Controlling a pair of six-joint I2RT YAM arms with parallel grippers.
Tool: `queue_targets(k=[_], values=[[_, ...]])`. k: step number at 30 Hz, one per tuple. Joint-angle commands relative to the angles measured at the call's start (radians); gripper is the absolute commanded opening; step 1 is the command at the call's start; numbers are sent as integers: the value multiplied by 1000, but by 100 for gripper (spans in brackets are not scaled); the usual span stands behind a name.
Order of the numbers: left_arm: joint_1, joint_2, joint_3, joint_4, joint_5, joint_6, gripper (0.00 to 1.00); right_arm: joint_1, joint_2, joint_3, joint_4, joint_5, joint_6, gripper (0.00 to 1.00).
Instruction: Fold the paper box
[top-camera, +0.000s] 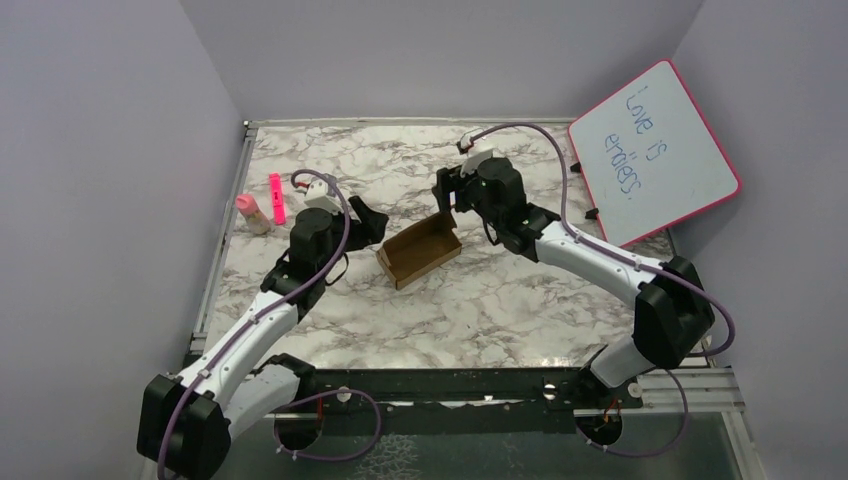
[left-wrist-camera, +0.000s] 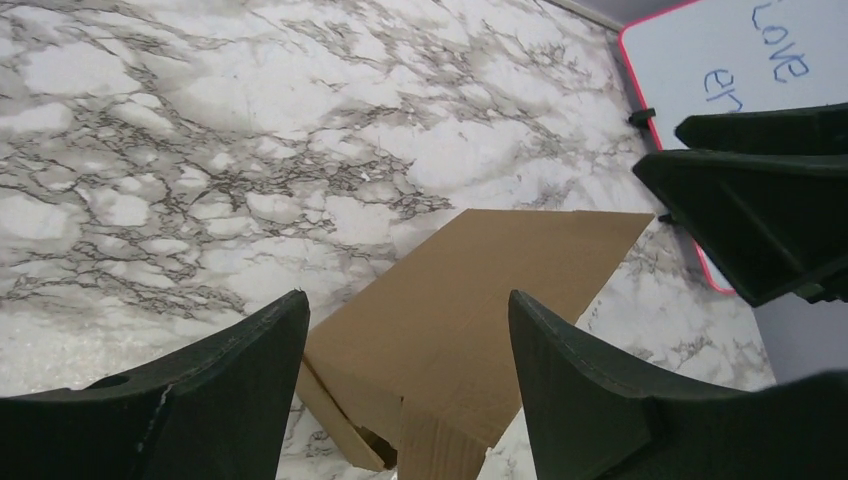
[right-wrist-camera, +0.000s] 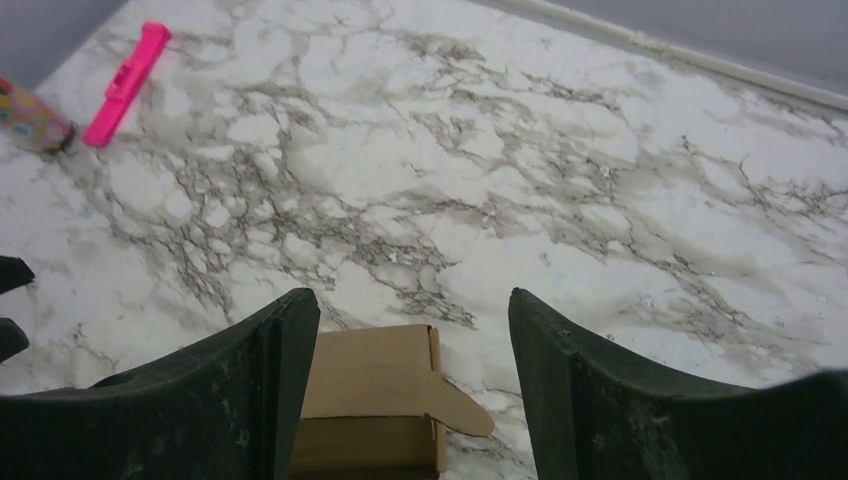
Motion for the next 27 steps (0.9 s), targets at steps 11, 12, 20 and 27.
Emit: queue_targets(k=[11, 12, 20, 27], values=[[-7, 84, -48, 50, 216, 8, 68, 1, 4, -142, -32, -73, 7, 70], [-7, 81, -59, 57, 218, 0, 67, 1, -1, -157, -21, -77, 17, 70], [-14, 58, -172, 79, 197, -83, 66, 1, -5, -258, 42, -99, 69, 69], [-14, 47, -253, 156, 174, -159, 66, 1, 16, -321, 98, -111, 114, 69]])
